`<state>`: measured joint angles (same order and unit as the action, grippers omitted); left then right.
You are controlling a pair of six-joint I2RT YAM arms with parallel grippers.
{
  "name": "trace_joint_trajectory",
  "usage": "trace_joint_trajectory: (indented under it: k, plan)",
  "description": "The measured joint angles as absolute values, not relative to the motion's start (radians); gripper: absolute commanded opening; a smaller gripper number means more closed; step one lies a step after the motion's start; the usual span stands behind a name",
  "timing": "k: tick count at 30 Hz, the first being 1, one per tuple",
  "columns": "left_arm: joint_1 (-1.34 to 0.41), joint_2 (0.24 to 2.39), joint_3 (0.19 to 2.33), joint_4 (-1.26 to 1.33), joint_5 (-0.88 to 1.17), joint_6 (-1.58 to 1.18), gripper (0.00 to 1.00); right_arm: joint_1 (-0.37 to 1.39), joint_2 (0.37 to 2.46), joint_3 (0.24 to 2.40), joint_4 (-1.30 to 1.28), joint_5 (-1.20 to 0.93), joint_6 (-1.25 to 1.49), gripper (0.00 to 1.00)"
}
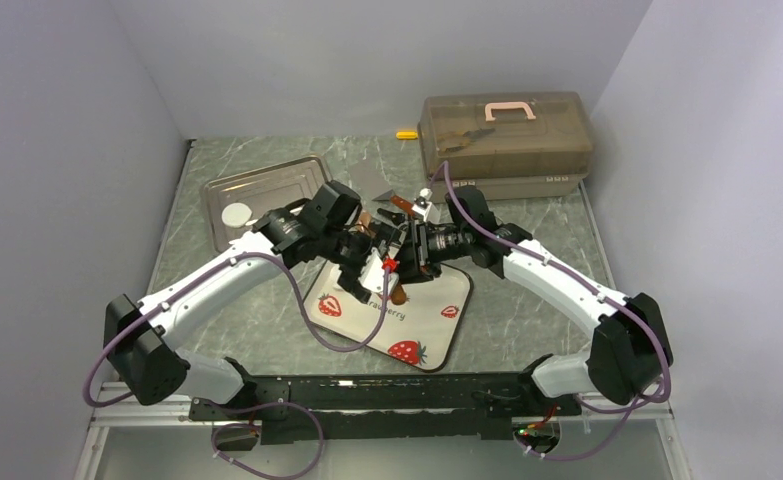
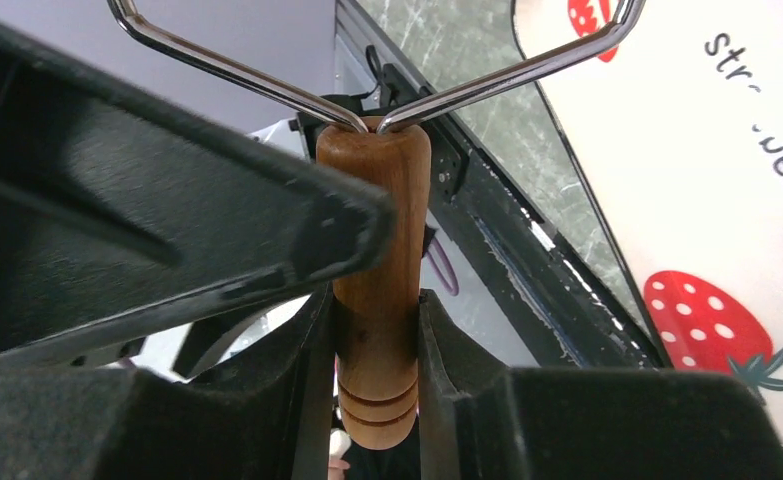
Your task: Roll out the dumpling wrappers from the dough
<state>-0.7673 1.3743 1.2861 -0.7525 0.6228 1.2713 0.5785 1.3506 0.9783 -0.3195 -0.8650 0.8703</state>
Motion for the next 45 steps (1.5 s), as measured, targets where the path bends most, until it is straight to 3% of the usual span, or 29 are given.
trace_joint_trajectory:
  k: [3, 6, 8, 9, 12, 13, 14, 15, 17, 19, 25, 27, 29, 33, 37, 40, 45]
  plan:
    - [-0.768, 1.385, 1.266, -0.736, 0.608, 1.295, 0.86, 0.594, 1.346, 0.978, -0.295, -0.868, 0.905, 0.0]
    - [-0.768, 1.384, 1.215, -0.696, 0.596, 1.317, 0.45, 0.613, 1.328, 0.978, -0.26, -0.863, 0.94, 0.0]
    - [-0.775, 1.385, 1.195, -0.668, 0.579, 1.32, 0.03, 0.617, 1.322, 0.979, -0.269, -0.859, 0.943, 0.0]
    - [-0.776, 1.385, 1.195, -0.667, 0.572, 1.336, 0.0, 0.615, 1.322, 0.979, -0.272, -0.862, 0.956, 0.0]
    - [-0.774, 1.386, 1.201, -0.67, 0.559, 1.3, 0.0, 0.603, 1.313, 0.979, -0.269, -0.857, 0.962, 0.0]
    - [-0.774, 1.386, 1.207, -0.68, 0.558, 1.287, 0.0, 0.603, 1.31, 0.981, -0.271, -0.857, 0.959, 0.1]
    - [-0.774, 1.386, 1.215, -0.69, 0.556, 1.274, 0.0, 0.603, 1.307, 0.987, -0.284, -0.852, 0.95, 0.32]
    - [-0.777, 1.39, 1.227, -0.703, 0.552, 1.258, 0.0, 0.604, 1.307, 1.006, -0.315, -0.844, 0.928, 0.48]
    - [-0.779, 1.397, 1.259, -0.732, 0.552, 1.205, 0.0, 0.607, 1.306, 1.065, -0.392, -0.808, 0.841, 0.67]
    - [-0.774, 1.398, 1.287, -0.751, 0.559, 1.131, 0.0, 0.613, 1.283, 1.126, -0.464, -0.734, 0.704, 0.75]
    - [-0.77, 1.384, 1.34, -0.791, 0.619, 0.88, 0.0, 0.617, 0.996, 1.043, -0.41, -0.601, 0.431, 0.78]
    - [-0.771, 1.376, 1.349, -0.798, 0.641, 0.807, 0.0, 0.619, 0.892, 0.968, -0.372, -0.599, 0.374, 0.9]
    - [-0.771, 1.371, 1.358, -0.798, 0.655, 0.752, 0.0, 0.623, 0.829, 0.921, -0.342, -0.599, 0.341, 0.93]
    - [-0.771, 1.366, 1.359, -0.79, 0.65, 0.676, 0.0, 0.627, 0.841, 0.907, -0.279, -0.561, 0.33, 0.99]
    - [-0.771, 1.366, 1.351, -0.751, 0.603, 0.625, 0.0, 0.64, 0.922, 0.907, -0.226, -0.501, 0.386, 1.0]
    - [-0.771, 1.366, 1.348, -0.732, 0.58, 0.596, 0.0, 0.708, 0.944, 0.896, -0.188, -0.397, 0.423, 0.96]
    - [-0.771, 1.366, 1.348, -0.705, 0.572, 0.563, 0.0, 0.844, 0.95, 0.868, -0.089, -0.241, 0.481, 0.73]
